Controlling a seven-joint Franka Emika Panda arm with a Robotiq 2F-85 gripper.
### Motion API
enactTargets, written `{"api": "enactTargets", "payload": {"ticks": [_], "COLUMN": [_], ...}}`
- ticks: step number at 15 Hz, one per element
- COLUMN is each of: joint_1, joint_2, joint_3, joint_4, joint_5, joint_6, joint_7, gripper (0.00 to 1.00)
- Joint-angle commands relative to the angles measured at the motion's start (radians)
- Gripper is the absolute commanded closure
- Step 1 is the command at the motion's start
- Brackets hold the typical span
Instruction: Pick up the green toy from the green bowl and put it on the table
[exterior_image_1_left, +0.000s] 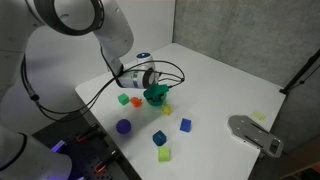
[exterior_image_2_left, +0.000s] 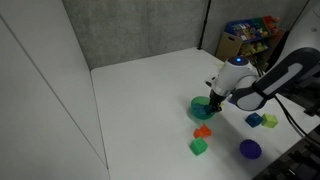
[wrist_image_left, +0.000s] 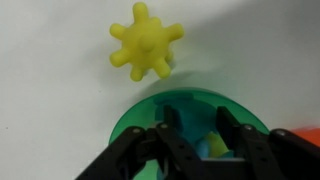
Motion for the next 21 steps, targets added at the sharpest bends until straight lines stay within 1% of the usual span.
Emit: {"api": "enactTargets", "payload": {"ticks": [1, 2, 3, 5, 6, 15, 21], "joint_1": [0.023, 0.025, 0.029, 0.039, 0.038, 0.009, -0.067], "joint_2": [-0.008, -0.008, -0.009, -0.015, -0.019, -0.124, -0.233], "joint_3": [-0.029, -0.033, -0.037, -0.048, -0.047, -0.016, 0.039], "joint_4": [-0.005, -0.004, -0.004, -0.005, -0.007, -0.062, -0.117], "joint_5": [-0.028, -0.028, -0.028, -0.028, -0.026, -0.009, 0.029], "joint_6": [-0.007, -0.008, -0.010, -0.011, -0.014, -0.028, -0.091], "joint_7": [0.028, 0.029, 0.031, 0.040, 0.039, 0.018, -0.015], "gripper": [0.84, 0.90, 0.95, 0.99, 0.96, 0.96, 0.96]}}
